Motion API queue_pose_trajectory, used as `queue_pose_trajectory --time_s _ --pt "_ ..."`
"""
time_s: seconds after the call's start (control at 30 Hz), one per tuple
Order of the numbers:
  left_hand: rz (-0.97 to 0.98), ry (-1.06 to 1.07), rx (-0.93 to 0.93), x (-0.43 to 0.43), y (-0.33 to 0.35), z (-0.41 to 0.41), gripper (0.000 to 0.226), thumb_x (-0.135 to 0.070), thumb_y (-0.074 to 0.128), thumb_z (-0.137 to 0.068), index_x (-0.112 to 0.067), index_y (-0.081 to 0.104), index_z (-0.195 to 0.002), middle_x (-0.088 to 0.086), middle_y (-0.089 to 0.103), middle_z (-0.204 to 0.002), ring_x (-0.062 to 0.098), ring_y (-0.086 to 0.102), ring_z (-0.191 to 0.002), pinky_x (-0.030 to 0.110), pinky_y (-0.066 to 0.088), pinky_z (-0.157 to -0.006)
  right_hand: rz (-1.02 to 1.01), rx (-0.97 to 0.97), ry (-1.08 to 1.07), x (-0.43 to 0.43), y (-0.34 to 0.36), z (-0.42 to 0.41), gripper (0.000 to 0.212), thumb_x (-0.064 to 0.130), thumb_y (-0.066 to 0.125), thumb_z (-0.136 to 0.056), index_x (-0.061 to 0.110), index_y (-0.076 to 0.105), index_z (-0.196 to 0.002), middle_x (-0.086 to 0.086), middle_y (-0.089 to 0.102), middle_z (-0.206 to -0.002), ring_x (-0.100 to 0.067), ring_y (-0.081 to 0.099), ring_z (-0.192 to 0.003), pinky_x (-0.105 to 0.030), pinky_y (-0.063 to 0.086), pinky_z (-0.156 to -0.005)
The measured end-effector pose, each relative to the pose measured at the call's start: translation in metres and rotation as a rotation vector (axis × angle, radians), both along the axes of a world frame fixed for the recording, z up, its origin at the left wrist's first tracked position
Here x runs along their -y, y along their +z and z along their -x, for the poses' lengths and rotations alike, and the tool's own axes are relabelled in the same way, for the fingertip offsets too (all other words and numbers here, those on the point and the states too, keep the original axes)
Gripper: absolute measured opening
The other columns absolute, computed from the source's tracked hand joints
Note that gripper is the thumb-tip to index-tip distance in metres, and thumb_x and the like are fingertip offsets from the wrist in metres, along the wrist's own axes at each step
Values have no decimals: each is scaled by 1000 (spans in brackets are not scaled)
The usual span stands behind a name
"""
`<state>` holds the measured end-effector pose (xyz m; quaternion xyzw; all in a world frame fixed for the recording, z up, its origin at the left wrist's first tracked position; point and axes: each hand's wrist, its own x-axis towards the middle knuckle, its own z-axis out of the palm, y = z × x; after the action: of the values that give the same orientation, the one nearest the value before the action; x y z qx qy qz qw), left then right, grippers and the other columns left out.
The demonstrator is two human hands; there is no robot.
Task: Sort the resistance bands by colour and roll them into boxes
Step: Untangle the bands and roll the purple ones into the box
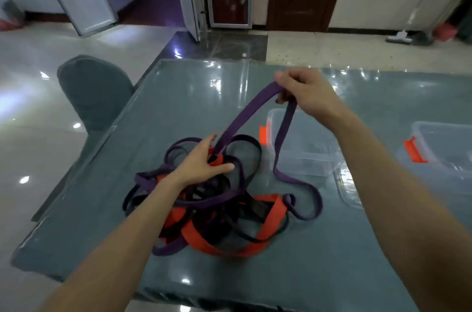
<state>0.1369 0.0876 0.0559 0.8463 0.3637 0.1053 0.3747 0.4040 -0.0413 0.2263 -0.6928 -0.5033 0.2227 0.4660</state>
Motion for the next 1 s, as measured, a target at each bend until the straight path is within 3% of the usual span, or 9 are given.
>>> queue_pose_trajectory --time_s 0.13,0.23,0.3,0.4,0.53,0.63,0.8,0.93,1.0 --pt "57 -85 174 25 12 -78 146 -76 98 -54 -32 21 -170 -9 38 -171 12 41 -155 43 36 -129 -206 -104 8 45 57 -12 29 27 59 -111 16 71 -87 -5 73 -86 -18 68 -79 -37 63 -86" --pt "16 -66 252 53 18 -129 151 -77 100 -43 -35 25 -167 -14 44 -163 15 44 -152 42 39 -126 -311 -257 5 81 78 -28 29 24 54 -112 14 67 -88 5 70 -75 -19 67 -80 -49 62 -97" --pt "23 -121 221 80 16 -157 132 -72 102 -45 -38 40 -156 -17 51 -151 11 49 -144 40 42 -123 -353 -347 -2 101 84 -39 30 23 54 -112 13 65 -86 4 68 -73 -20 68 -80 -62 56 -105" --pt "-14 -216 197 122 1 -195 90 -46 101 -69 -22 59 -145 -11 66 -137 7 60 -128 35 47 -118 -366 -461 27 127 80 -56 28 21 53 -112 8 62 -88 -2 65 -73 -21 69 -78 -59 58 -103" --pt "39 -194 199 156 -12 -227 22 -21 66 -107 -11 72 -126 4 79 -121 25 73 -118 40 54 -108 -417 -653 -40 158 52 -80 31 16 51 -113 2 62 -87 -3 61 -65 -24 64 -72 -58 61 -97" --pt "90 -225 69 156 -17 -233 22 -30 61 -109 -13 67 -122 11 76 -117 32 71 -112 47 54 -101 -427 -843 -143 183 22 -96 33 16 48 -114 5 59 -85 -1 53 -57 -20 64 -64 -63 58 -102" --pt "81 -367 43 180 -28 -241 91 -45 97 -71 -29 53 -148 -17 61 -145 2 60 -126 24 49 -107 -443 -1040 -175 208 1 -109 34 21 48 -114 7 57 -85 -2 50 -56 -25 70 -67 -66 52 -109" --pt "55 -299 99 211 -48 -269 22 -25 86 -92 -17 79 -112 -3 81 -112 19 74 -112 44 53 -109 -421 -1066 -195 224 -2 -118 33 20 49 -114 8 55 -84 -1 54 -56 -36 62 -84 -63 55 -106" --pt "26 -259 89 214 -49 -272 26 -21 87 -86 -18 74 -108 -2 79 -104 19 75 -103 43 57 -99 -421 -1093 -232 240 -3 -125 34 21 48 -114 9 54 -83 -2 51 -55 -39 61 -88 -62 56 -105"
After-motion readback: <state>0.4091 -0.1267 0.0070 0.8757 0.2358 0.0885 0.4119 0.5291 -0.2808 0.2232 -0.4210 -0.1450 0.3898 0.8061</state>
